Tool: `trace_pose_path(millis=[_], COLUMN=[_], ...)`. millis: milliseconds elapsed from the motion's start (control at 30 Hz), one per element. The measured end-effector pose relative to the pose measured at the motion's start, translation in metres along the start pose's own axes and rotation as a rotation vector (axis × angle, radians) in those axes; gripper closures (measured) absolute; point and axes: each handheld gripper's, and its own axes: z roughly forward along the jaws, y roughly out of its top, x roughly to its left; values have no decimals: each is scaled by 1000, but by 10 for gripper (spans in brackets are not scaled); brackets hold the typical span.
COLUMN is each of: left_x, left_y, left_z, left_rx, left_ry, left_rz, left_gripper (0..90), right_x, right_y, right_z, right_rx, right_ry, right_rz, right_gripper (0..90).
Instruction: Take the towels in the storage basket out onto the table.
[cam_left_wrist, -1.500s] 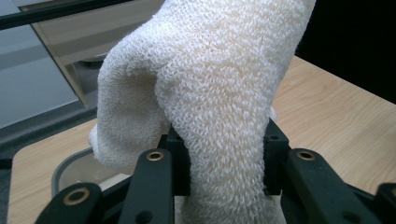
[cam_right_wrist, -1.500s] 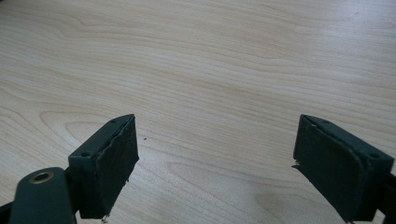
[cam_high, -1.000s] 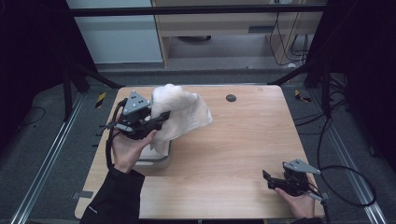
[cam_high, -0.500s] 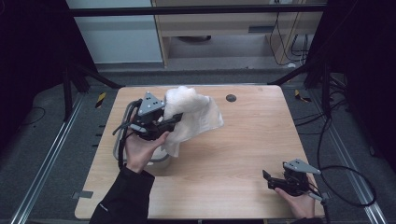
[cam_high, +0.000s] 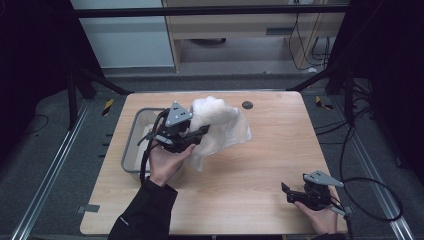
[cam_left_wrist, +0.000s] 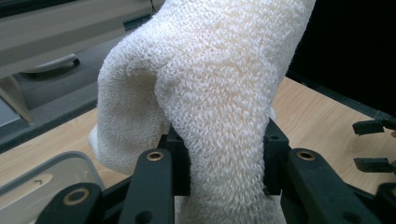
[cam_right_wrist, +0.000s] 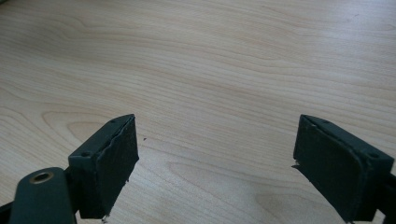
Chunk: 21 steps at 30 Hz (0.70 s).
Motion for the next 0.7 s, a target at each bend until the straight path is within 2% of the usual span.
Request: trace_pose_path(millis=[500,700], left_x=[-13,-18], left_y=[-13,-19], left_z=[28,41], left_rx=[18,41], left_ry=[-42,-58], left_rz=[-14,-11], left_gripper=[645,645], right_x=[0,-1], right_y=[0,0], right_z=[0,0], right_rx=[3,-1], right_ry=[3,-1], right_rz=[2,-8], right_gripper=[138,138])
